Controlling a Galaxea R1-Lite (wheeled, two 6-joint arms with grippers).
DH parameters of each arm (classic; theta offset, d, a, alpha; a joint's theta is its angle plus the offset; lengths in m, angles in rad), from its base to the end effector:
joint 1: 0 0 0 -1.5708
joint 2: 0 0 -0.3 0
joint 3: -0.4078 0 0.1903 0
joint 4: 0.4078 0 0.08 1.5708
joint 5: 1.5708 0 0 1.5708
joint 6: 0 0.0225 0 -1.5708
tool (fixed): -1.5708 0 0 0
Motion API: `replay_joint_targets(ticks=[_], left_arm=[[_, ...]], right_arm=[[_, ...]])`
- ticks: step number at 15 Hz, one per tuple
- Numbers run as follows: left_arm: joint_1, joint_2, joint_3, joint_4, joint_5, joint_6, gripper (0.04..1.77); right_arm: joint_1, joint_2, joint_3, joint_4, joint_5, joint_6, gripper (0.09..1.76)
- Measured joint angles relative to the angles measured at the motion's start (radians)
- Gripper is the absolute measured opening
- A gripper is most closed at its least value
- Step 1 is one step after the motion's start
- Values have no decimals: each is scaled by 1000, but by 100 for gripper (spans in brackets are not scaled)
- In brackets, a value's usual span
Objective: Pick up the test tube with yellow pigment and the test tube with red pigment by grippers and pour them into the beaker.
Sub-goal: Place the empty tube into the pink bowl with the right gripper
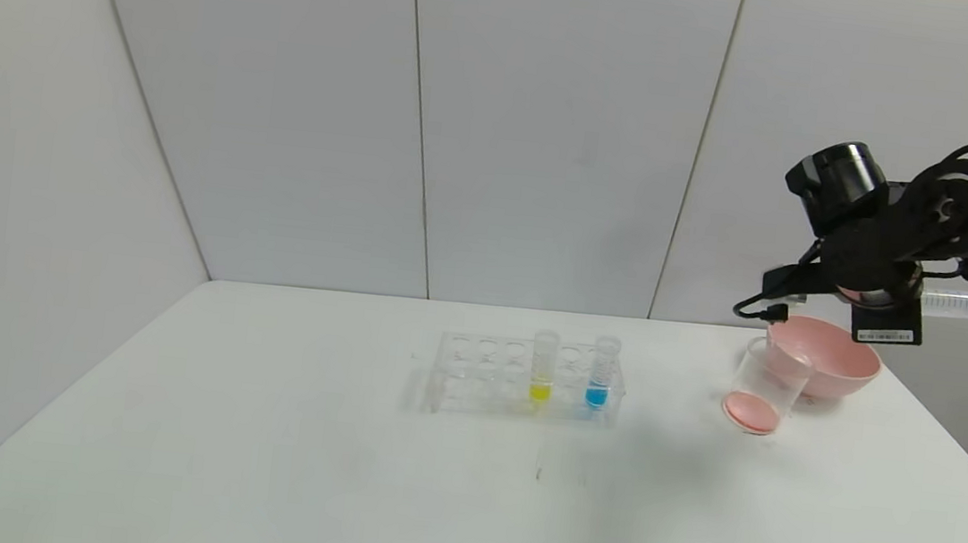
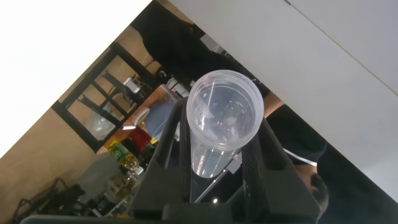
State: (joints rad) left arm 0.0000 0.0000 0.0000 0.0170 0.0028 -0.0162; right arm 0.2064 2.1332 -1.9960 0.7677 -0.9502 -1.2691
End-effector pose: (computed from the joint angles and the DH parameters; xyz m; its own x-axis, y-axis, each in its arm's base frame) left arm -0.0228 0.0001 0.0737 0.9999 0.0028 -0.0170 -0.0031 0.9999 -0.0161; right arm 0.3961 0.0642 0.2315 0.5183 -0.7226 -0.4573 -0.6242 0.0459 -0.7800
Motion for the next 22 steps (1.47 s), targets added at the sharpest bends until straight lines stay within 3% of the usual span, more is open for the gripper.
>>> replay_joint_targets(ticks=[3, 6, 11, 16, 22], left_arm=[[0, 0, 0, 0, 0, 0, 172], [0, 0, 0, 0, 0, 0, 172], [0, 0, 0, 0, 0, 0, 172], [0, 0, 0, 0, 0, 0, 172], [0, 0, 0, 0, 0, 0, 172]], right_arm=[[-3, 0, 0, -26, 30, 0, 52], [-25, -4, 0, -47, 156, 1, 52], [-116, -28, 1, -139, 561, 21, 52], [-180, -60, 0, -194, 862, 357, 52], [-318, -88, 1, -247, 1135, 547, 52]])
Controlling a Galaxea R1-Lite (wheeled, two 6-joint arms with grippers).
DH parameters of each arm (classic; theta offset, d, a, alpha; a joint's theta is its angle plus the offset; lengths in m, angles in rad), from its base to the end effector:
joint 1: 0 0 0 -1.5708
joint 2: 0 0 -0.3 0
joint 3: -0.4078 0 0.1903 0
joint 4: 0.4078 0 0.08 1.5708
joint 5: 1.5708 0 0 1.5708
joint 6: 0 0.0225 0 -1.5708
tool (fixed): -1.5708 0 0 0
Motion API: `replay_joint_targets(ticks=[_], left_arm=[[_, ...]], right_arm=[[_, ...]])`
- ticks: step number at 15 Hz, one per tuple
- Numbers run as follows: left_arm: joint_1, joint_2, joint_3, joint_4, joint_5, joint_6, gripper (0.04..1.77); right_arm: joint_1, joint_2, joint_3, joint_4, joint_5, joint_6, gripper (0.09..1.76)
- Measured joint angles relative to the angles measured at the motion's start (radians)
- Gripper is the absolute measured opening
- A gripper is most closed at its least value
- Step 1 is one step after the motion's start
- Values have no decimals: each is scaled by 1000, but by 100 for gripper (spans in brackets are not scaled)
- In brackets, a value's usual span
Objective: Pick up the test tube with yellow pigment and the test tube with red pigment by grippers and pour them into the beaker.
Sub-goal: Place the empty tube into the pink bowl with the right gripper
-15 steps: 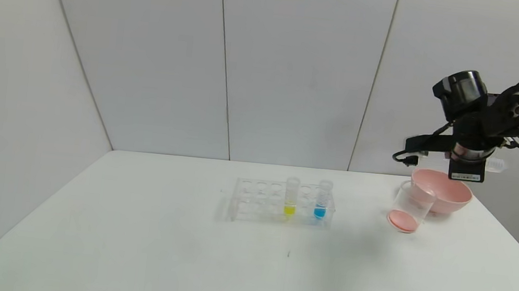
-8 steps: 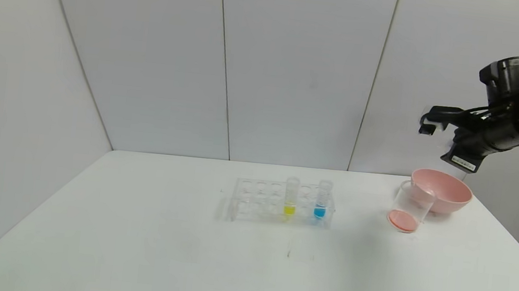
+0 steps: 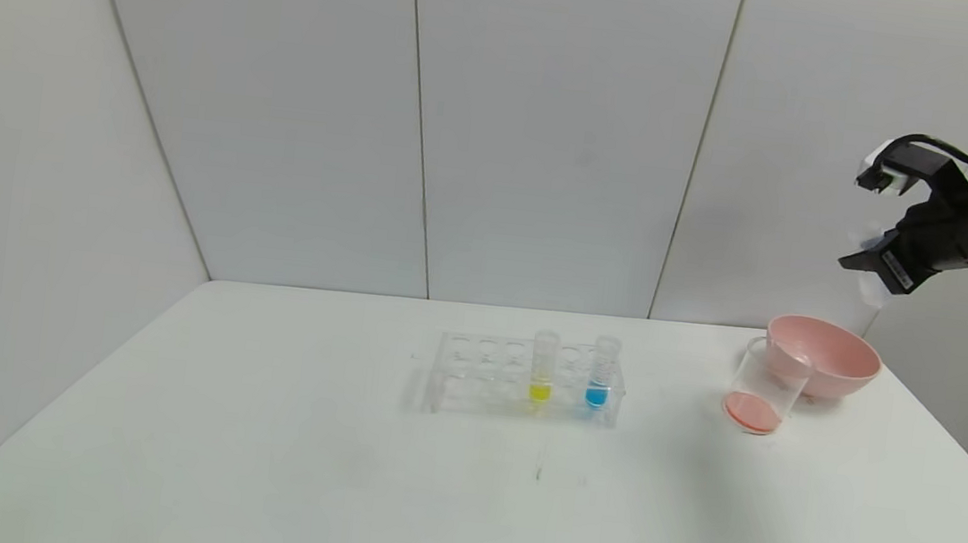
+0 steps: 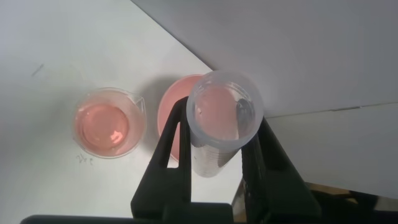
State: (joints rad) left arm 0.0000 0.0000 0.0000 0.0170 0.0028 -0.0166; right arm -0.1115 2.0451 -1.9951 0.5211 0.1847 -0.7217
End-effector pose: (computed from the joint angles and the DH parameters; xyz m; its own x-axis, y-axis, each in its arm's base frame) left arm -0.0228 0.0001 0.0737 0.9999 0.0028 -0.0170 -0.0031 0.9999 -0.0165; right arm 0.3991 -0.0405 0.2783 0.8423 0.0905 -0.5314 -0.3881 0.7860 -0.4813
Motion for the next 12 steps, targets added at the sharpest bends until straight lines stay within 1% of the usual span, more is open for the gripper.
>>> replay_joint_targets(ticks=[3, 4, 6, 9, 10, 12], left_arm=[[0, 0, 0, 0, 0, 0, 172], [0, 0, 0, 0, 0, 0, 172], [0, 0, 0, 0, 0, 0, 172], [0, 0, 0, 0, 0, 0, 172], [0, 0, 0, 0, 0, 0, 172], [0, 0, 0, 0, 0, 0, 172]], right_arm=[[-37, -12, 1, -10, 85, 186, 52], [-41, -14, 1, -34, 104, 228, 52], [-49, -12, 7, -116, 118, 289, 52], [-56, 16, 15, -252, 121, 435, 52], [-56, 31, 17, -285, 121, 469, 52], [-61, 56, 29, -311, 119, 499, 52]])
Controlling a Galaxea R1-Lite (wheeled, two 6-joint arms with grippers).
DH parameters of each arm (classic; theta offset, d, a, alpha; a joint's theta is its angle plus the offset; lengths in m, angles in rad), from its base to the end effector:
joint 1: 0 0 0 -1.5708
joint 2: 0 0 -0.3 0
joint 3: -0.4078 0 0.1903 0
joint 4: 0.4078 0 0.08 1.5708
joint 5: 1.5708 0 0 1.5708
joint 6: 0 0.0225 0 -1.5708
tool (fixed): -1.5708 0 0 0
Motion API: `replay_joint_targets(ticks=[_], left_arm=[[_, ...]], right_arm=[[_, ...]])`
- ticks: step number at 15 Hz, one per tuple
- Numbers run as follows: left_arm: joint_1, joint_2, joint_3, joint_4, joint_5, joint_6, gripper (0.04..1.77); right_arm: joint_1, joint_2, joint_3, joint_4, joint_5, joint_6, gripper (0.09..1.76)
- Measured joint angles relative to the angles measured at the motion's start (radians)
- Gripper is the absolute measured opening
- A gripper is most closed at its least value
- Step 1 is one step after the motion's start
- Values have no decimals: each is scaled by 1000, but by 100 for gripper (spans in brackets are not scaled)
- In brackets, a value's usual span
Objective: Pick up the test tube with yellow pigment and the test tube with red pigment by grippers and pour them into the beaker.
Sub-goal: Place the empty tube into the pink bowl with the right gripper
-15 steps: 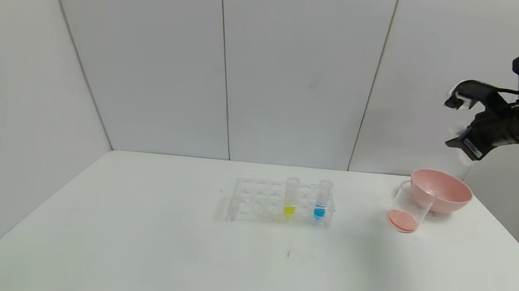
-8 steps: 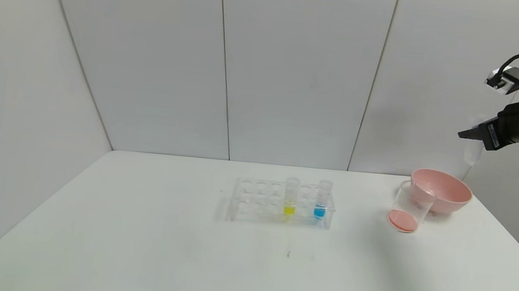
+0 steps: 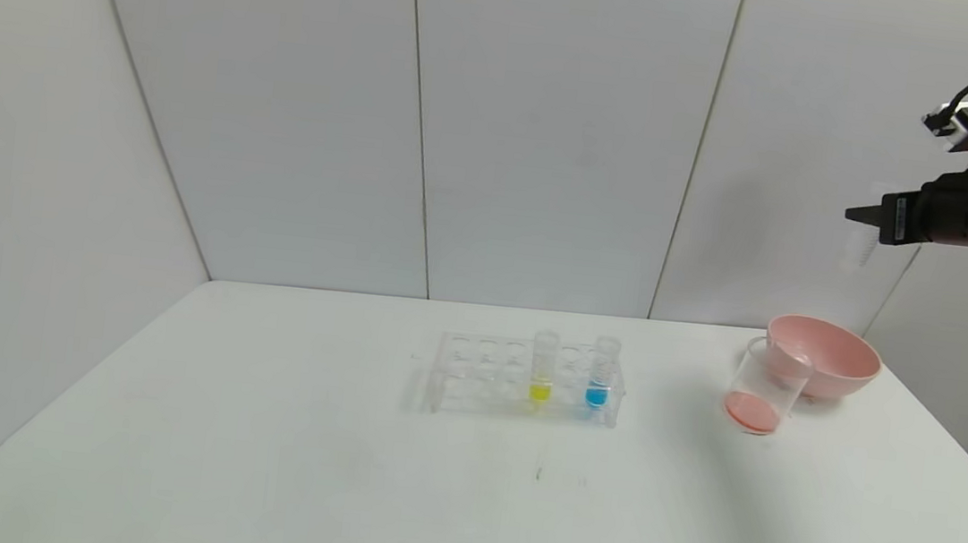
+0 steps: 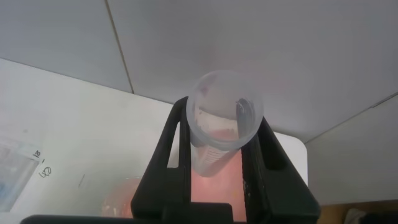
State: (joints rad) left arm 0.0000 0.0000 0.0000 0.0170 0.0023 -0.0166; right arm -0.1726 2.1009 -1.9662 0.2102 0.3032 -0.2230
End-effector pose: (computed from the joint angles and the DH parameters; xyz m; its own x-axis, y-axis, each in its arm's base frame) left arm -0.0228 0.0001 0.0737 0.9999 0.0023 -0.0170 -0.0026 0.9999 -0.0166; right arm 0.4252 -0.0673 0.2758 0.9361 0.1399 -0.3227 -0.1838 0.9768 -0.1097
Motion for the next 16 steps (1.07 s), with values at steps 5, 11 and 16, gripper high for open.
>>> replay_joint_targets(ticks=[5, 11, 16], left_arm=[[0, 0, 0, 0, 0, 0, 172], [0, 0, 0, 0, 0, 0, 172], [0, 0, 0, 0, 0, 0, 172]], right_arm=[[-39, 52, 88, -163, 2, 77, 52], [-72, 106, 244, -310, 3, 81, 52], [-81, 159, 323, -432, 4, 84, 52]])
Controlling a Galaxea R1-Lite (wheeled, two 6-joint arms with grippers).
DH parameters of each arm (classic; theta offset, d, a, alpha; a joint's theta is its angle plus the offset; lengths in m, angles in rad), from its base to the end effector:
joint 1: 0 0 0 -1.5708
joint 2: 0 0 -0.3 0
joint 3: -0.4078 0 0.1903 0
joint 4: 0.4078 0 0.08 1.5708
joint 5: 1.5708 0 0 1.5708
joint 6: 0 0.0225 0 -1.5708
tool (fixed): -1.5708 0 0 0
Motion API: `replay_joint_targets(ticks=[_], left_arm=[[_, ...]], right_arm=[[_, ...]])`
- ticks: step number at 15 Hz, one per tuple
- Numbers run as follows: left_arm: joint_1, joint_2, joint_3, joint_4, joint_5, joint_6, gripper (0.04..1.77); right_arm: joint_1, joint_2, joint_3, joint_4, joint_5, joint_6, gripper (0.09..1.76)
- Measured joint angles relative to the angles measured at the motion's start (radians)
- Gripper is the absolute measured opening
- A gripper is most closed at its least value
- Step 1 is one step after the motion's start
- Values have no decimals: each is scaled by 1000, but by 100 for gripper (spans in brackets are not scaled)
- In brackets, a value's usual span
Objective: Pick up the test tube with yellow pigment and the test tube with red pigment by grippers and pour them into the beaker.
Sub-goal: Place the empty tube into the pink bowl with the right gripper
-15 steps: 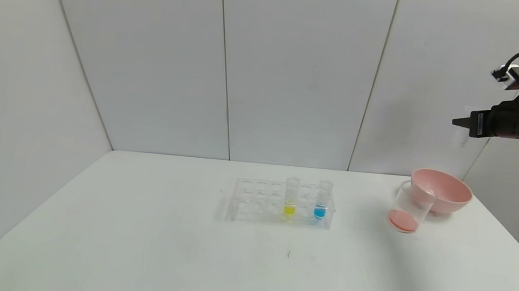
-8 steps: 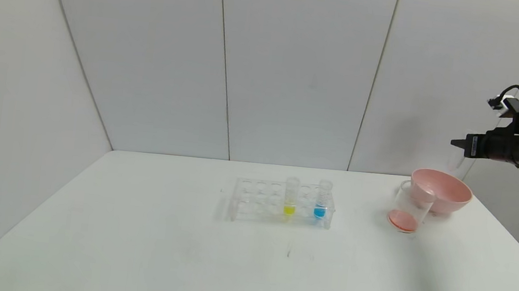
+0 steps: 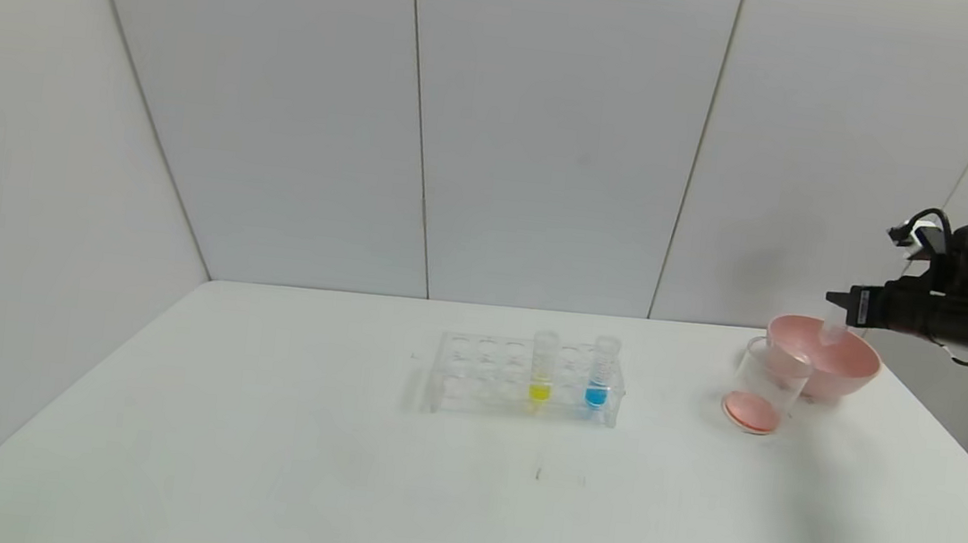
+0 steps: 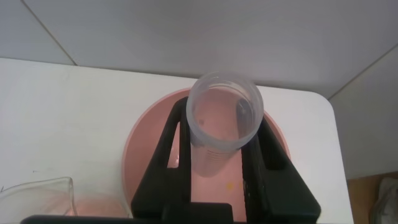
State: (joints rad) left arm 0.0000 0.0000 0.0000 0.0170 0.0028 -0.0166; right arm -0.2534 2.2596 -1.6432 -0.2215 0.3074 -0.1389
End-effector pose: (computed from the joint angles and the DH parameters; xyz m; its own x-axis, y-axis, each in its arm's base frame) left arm -0.0228 0.0001 0.0737 0.9999 0.0028 -0.0170 -0.0031 0.9999 -0.0165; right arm 0.4572 -0.1114 0.1532 0.9275 0.0724 -0.3667 -0.0827 0.9965 -0.0125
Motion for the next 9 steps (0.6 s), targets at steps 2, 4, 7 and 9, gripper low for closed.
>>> replay_joint_targets(ticks=[2, 4, 7, 9], left_arm=[[0, 0, 0, 0, 0, 0, 172], [0, 0, 0, 0, 0, 0, 172], [0, 0, 0, 0, 0, 0, 172], [0, 0, 0, 0, 0, 0, 172]], right_arm=[[-2, 15, 4, -1, -1, 2, 52], [-6, 24, 5, -1, -1, 4, 52], [-10, 29, 4, -7, 1, 3, 77], [-10, 30, 2, -7, 1, 5, 98]])
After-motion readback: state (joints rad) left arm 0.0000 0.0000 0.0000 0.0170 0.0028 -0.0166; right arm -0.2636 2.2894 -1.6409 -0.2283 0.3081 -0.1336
